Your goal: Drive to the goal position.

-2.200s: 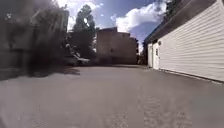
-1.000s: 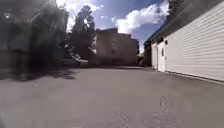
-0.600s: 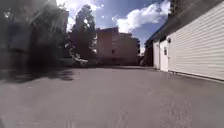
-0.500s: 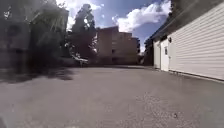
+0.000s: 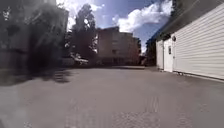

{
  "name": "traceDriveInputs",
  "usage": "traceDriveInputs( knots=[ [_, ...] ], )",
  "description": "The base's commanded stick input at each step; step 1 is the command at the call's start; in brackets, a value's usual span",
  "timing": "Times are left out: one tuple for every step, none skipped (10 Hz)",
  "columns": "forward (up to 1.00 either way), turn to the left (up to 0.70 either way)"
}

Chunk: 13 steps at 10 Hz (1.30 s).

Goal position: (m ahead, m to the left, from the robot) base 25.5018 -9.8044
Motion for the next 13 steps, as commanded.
traceDriveInputs(
  knots=[
    [0.85, -0.34],
    [0.85, -0.34],
    [0.85, -0.34],
    [0.85, -0.34],
    [0.85, -0.34],
    [0.85, -0.03],
    [0.85, 0.00],
    [0.85, 0.00],
    [0.85, 0.00],
    [0.85, 0.00],
    [0.85, 0.00],
    [0.85, 0.00],
    [0.85, 0.00]
  ],
)
